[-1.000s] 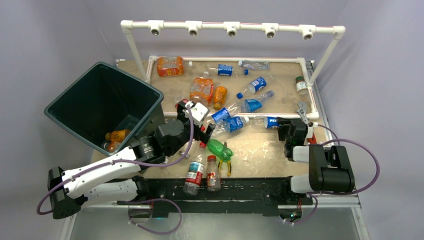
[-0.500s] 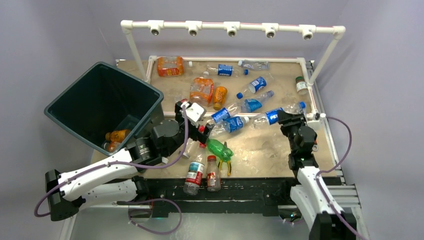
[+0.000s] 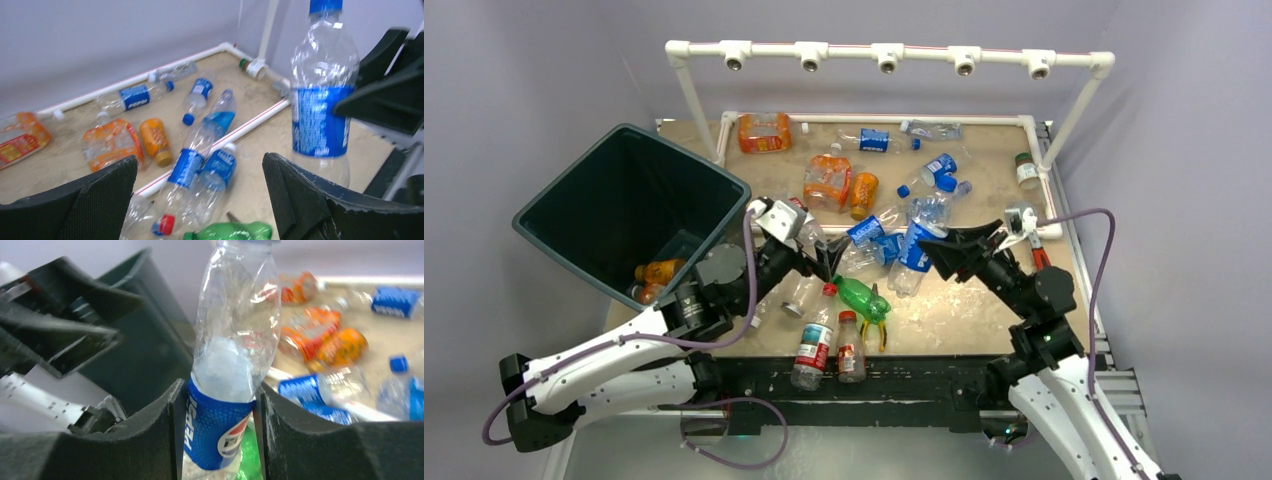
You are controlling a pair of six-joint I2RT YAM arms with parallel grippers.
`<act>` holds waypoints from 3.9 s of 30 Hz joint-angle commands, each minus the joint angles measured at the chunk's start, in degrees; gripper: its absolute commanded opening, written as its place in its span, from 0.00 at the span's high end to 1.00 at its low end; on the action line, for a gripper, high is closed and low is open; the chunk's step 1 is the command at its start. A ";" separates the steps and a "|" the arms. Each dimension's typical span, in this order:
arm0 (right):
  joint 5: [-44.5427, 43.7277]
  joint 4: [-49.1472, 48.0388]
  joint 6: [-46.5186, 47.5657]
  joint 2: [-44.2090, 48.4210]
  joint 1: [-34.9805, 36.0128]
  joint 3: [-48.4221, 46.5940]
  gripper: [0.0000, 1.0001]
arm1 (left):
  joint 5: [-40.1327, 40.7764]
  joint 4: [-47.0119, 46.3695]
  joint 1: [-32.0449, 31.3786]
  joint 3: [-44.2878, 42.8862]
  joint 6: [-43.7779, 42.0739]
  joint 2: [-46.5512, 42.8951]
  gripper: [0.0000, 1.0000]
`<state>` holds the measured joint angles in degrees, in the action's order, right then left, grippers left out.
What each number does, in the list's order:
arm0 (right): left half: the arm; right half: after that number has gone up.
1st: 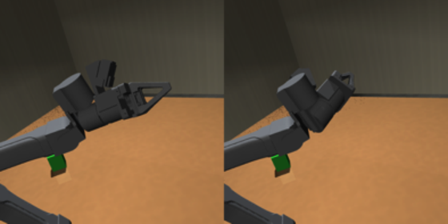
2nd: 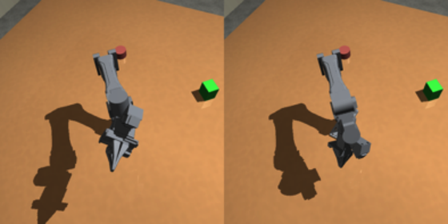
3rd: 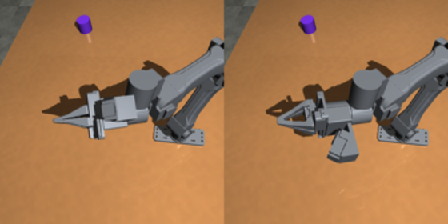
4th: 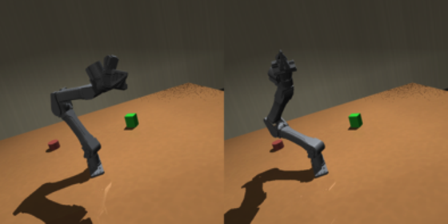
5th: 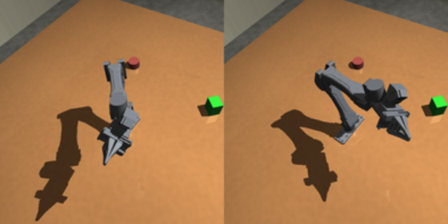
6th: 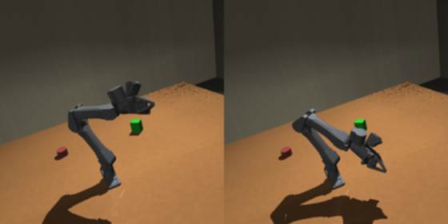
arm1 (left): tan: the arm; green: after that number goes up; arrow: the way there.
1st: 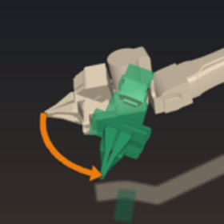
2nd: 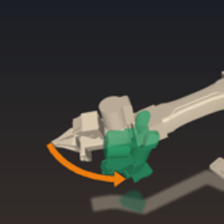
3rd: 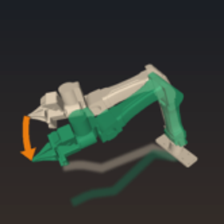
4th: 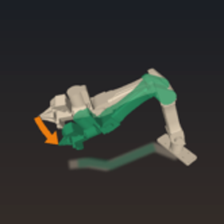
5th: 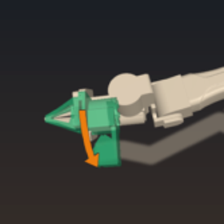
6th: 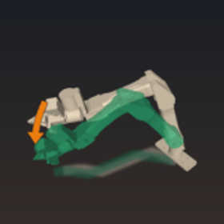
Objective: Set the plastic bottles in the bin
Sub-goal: Pick up the plastic bottle at the center of the board, then place the plastic bottle in the trash bin.
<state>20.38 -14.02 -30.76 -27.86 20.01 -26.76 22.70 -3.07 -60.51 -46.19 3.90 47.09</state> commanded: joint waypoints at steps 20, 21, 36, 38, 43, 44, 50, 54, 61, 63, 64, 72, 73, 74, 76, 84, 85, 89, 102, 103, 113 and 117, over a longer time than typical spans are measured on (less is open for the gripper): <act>12.97 2.84 8.05 5.98 8.00 -3.68 0.70 | -32.17 6.90 -0.77 -37.41 16.02 27.59 0.01; 12.80 3.05 8.21 6.02 7.96 -3.75 0.71 | -31.76 8.12 -0.89 -38.63 16.14 28.51 0.01; 12.56 3.56 8.36 6.32 8.04 -3.82 0.72 | -28.00 15.61 -1.63 -44.12 16.46 32.54 0.34; 12.58 3.49 8.35 6.32 8.09 -3.72 0.72 | -27.70 15.93 -1.63 -44.58 16.23 33.03 0.39; 12.67 3.56 8.36 6.32 8.20 -3.82 0.72 | -27.36 16.95 -1.72 -45.39 15.88 34.01 0.43; 12.73 3.49 8.35 6.27 8.20 -3.78 0.72 | -27.42 17.03 -1.73 -45.39 15.83 34.07 0.46; 13.01 3.24 8.35 6.24 8.22 -3.73 0.72 | -27.10 17.22 -1.80 -45.26 15.37 33.82 0.72; 14.06 2.84 7.90 6.24 8.25 -3.73 0.64 | -26.58 17.14 -1.87 -45.26 14.71 33.34 0.93; 13.61 4.97 6.71 7.09 8.29 -5.58 0.06 | -21.48 16.03 -1.89 -43.90 13.13 30.19 1.00; 12.97 6.48 6.38 7.98 8.29 -6.80 0.01 | -18.65 15.73 -1.89 -43.93 12.11 28.45 1.00; 12.41 7.33 6.08 8.45 8.28 -7.58 0.01 | -17.12 15.61 -1.89 -44.18 11.46 27.54 1.00; 4.10 14.54 5.27 14.66 8.29 -9.87 0.01 | -0.25 20.59 -1.89 -56.76 1.22 21.45 1.00; 3.18 15.45 5.29 15.51 8.29 -9.42 0.01 | 2.51 21.28 -1.89 -58.65 -0.33 20.80 1.00; 2.69 15.80 5.21 16.36 8.29 -8.84 0.01 | 5.82 21.73 -1.89 -59.99 -1.70 20.23 1.00; 1.84 15.72 4.58 17.14 8.29 -7.49 0.01 | 13.36 21.88 -1.89 -61.67 -5.85 19.49 1.00; 1.16 14.31 3.78 14.74 8.29 -5.57 0.01 | 45.95 12.39 -1.89 -64.69 -31.66 26.57 1.00; 1.10 14.33 3.78 14.68 8.29 -5.38 0.01 | 47.59 8.20 -1.89 -63.10 -34.65 26.38 1.00; 0.81 14.36 3.23 15.06 8.29 -3.81 0.01 | 51.98 -6.11 -1.81 -58.99 -43.96 25.64 1.00; -0.93 13.37 1.17 16.12 8.29 0.58 0.01 | 57.14 -33.68 1.86 -47.80 -70.13 25.80 1.00; -1.03 13.49 1.07 16.16 8.29 0.74 0.01 | 56.77 -33.38 2.64 -47.71 -69.55 25.59 1.00; -1.67 13.93 0.60 16.65 8.27 1.71 0.01 | 51.92 -4.63 13.17 -47.39 -43.94 24.69 1.00; -1.87 13.93 1.11 16.21 8.29 1.50 0.01 | 50.60 2.58 14.71 -48.90 -38.20 26.03 1.00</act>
<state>19.97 0.89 -29.63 -11.55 28.12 -25.12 75.88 -8.99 -47.16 -93.82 -42.35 73.01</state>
